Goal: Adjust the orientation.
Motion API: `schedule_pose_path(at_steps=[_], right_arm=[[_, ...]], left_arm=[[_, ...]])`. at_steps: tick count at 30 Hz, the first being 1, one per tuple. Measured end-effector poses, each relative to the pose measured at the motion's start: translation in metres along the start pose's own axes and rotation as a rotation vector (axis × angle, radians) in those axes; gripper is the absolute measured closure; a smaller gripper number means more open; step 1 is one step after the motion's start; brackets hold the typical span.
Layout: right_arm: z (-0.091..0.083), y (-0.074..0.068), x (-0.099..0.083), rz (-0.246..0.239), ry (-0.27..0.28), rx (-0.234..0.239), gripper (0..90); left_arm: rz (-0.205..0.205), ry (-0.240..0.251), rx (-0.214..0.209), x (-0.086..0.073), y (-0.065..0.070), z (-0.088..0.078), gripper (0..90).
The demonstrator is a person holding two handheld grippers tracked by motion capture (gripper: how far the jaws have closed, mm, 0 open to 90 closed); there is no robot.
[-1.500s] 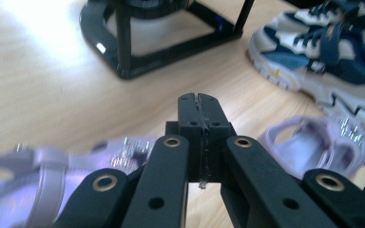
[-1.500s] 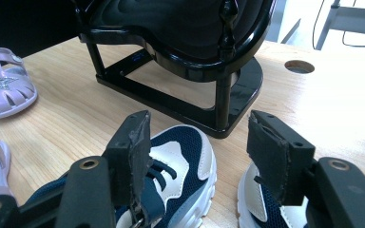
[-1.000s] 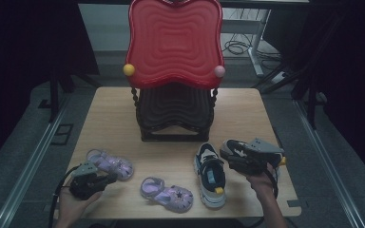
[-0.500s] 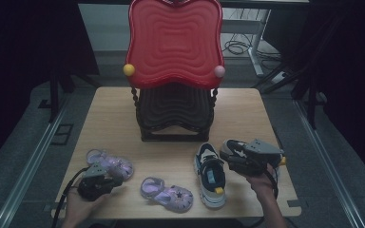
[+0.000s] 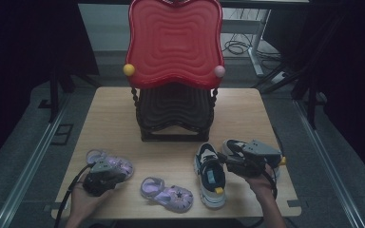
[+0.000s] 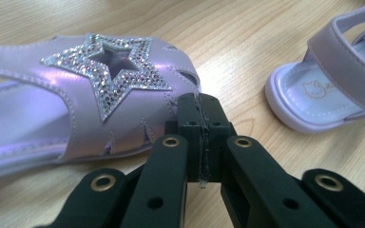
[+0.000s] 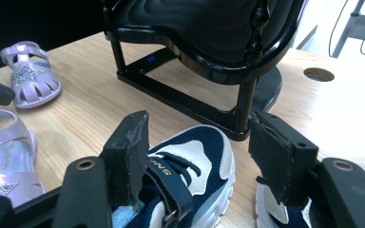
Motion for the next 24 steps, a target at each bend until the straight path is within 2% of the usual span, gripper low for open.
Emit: schedule_pose_path(at_steps=[8,15,24], right_arm=[[0.000,0.001,0.000,-0.001,-0.003,-0.006,39.5],[0.001,0.001,-0.001,-0.003,-0.009,-0.011,39.5],[0.001,0.001,-0.001,-0.002,-0.013,-0.011,39.5]], left_arm=[[-0.001,-0.009,-0.002,0.010,-0.001,0.007,89.0],[-0.018,-0.005,0.014,0.025,-0.007,0.017,88.5],[-0.046,-0.009,0.020,0.035,-0.011,0.024,87.8]])
Point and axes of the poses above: each handheld gripper's, and its own axes: z roughly forward along the jaws, x roughly out of its top, y roughly to its right, the point moved 3 cm from there along z, roughly forward along the jaws, and after that the axes turned 7 degrees about -x, right-handed, at the moved point
